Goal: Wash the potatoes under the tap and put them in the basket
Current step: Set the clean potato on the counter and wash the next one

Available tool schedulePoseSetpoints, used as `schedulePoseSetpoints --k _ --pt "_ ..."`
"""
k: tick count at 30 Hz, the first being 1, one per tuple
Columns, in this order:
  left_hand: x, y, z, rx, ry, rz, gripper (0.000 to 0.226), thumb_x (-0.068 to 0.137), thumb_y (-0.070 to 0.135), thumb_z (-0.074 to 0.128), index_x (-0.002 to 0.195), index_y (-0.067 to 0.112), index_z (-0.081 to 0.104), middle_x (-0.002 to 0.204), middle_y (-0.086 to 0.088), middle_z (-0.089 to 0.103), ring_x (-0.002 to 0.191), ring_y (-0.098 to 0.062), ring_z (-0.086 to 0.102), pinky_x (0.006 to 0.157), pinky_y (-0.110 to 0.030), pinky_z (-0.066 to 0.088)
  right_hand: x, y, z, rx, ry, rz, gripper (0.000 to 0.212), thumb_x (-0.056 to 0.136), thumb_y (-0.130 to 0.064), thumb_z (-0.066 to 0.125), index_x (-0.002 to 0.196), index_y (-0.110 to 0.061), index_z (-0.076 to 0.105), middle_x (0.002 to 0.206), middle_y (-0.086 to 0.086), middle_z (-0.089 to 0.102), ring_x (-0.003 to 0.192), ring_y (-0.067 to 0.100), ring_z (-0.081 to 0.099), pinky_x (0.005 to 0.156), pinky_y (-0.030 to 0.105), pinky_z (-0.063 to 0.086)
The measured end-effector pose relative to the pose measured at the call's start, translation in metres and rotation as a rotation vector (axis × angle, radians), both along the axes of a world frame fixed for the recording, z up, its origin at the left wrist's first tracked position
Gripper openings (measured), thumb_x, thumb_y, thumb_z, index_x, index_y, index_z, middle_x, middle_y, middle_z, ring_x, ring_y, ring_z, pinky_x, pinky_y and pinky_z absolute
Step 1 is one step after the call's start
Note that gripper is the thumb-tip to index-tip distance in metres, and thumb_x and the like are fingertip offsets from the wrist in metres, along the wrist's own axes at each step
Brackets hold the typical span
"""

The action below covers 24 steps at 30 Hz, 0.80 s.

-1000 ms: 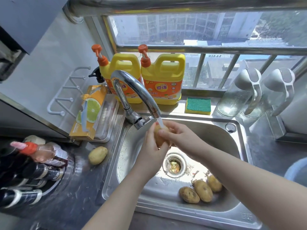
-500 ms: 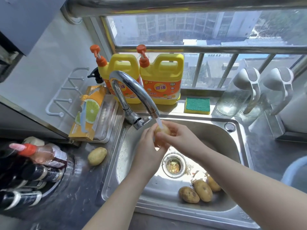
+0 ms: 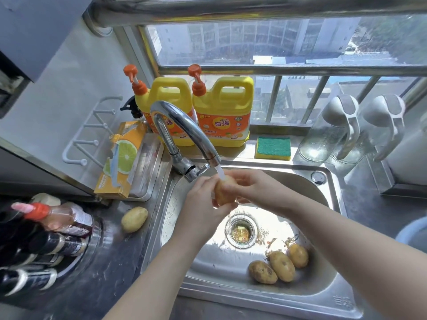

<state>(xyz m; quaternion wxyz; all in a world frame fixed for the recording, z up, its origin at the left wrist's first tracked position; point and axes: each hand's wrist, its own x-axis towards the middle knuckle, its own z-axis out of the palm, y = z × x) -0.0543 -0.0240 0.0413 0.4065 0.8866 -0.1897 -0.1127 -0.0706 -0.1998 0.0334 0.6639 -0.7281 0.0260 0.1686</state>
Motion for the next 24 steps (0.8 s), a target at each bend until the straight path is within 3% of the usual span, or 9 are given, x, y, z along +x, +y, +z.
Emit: schedulePoseSetpoints --k 5,8,10,13,15,17,19,22,24 --pt "0.005 -0.002 0.002 0.012 0.016 0.008 0.043 0.078 0.027 0.083 0.118 0.021 0.067 0.104 0.012 0.053 0.091 0.001 0.053 0.074 -0.003 0.04 0.003 0.007 0.001 -0.152 -0.084 -0.01 0.029 0.08 -0.03 0.078 0.109 -0.025 0.074 0.095 -0.003 0.076 0.089 0.01 0.067 0.092 0.046 0.055" --pt "0.003 -0.002 0.001 0.016 0.009 0.022 0.045 0.079 0.023 0.08 0.122 0.025 0.066 0.101 0.015 0.051 0.09 0.002 0.054 0.071 -0.001 0.038 0.001 0.009 -0.001 -0.171 -0.088 -0.029 0.038 0.073 -0.039 0.08 0.108 -0.026 0.074 0.098 0.004 0.077 0.09 0.019 0.071 0.09 0.05 0.057" --pt "0.001 -0.001 0.001 -0.006 0.017 0.03 0.045 0.078 0.025 0.083 0.12 0.026 0.066 0.099 0.016 0.051 0.09 0.013 0.053 0.072 -0.001 0.039 0.001 0.011 -0.002 -0.111 -0.085 -0.027 0.033 0.078 -0.042 0.077 0.105 -0.023 0.075 0.098 0.013 0.075 0.085 0.018 0.068 0.09 0.055 0.054" --pt "-0.001 0.003 -0.001 -0.001 0.026 0.03 0.052 0.077 0.026 0.084 0.126 0.028 0.065 0.103 0.015 0.054 0.087 0.012 0.054 0.075 -0.005 0.042 0.002 0.008 -0.003 0.064 0.005 -0.004 0.023 0.094 -0.027 0.07 0.112 -0.014 0.072 0.11 0.028 0.071 0.096 0.029 0.069 0.097 0.062 0.051" --pt "-0.002 0.005 0.0 0.01 0.034 0.03 0.06 0.077 0.026 0.084 0.133 0.029 0.061 0.108 0.015 0.054 0.084 0.011 0.056 0.073 -0.002 0.04 0.003 0.001 -0.004 0.151 0.09 0.05 0.027 0.1 -0.021 0.063 0.123 -0.008 0.067 0.121 0.034 0.065 0.112 0.044 0.067 0.104 0.063 0.048" --pt "-0.002 0.005 0.002 -0.011 0.058 0.03 0.065 0.077 0.023 0.085 0.137 0.026 0.059 0.108 0.018 0.05 0.083 0.015 0.055 0.072 0.001 0.038 0.007 -0.007 -0.006 0.206 0.172 0.116 0.033 0.099 -0.026 0.062 0.13 -0.014 0.066 0.128 0.034 0.063 0.122 0.053 0.059 0.108 0.064 0.043" --pt "-0.002 0.005 0.003 -0.024 0.082 0.034 0.068 0.077 0.021 0.086 0.139 0.023 0.057 0.11 0.019 0.049 0.08 0.008 0.056 0.07 0.002 0.039 0.011 -0.012 -0.008 0.232 0.225 0.144 0.038 0.097 -0.029 0.063 0.133 -0.019 0.065 0.131 0.034 0.062 0.126 0.057 0.053 0.112 0.067 0.038" --pt "-0.002 0.003 0.002 -0.029 0.09 0.05 0.066 0.077 0.024 0.085 0.137 0.027 0.058 0.112 0.016 0.052 0.081 0.001 0.059 0.071 -0.003 0.042 0.013 -0.01 -0.007 0.182 0.203 0.137 0.031 0.093 -0.031 0.067 0.123 -0.025 0.071 0.127 0.03 0.065 0.122 0.054 0.058 0.109 0.066 0.041" --pt "-0.004 0.0 0.0 -0.02 0.067 0.055 0.058 0.078 0.027 0.084 0.131 0.03 0.061 0.11 0.016 0.054 0.088 -0.001 0.061 0.075 -0.009 0.047 0.011 -0.001 -0.002 0.078 0.128 0.073 0.022 0.092 -0.022 0.073 0.113 -0.019 0.075 0.113 0.024 0.073 0.106 0.043 0.07 0.102 0.062 0.05"
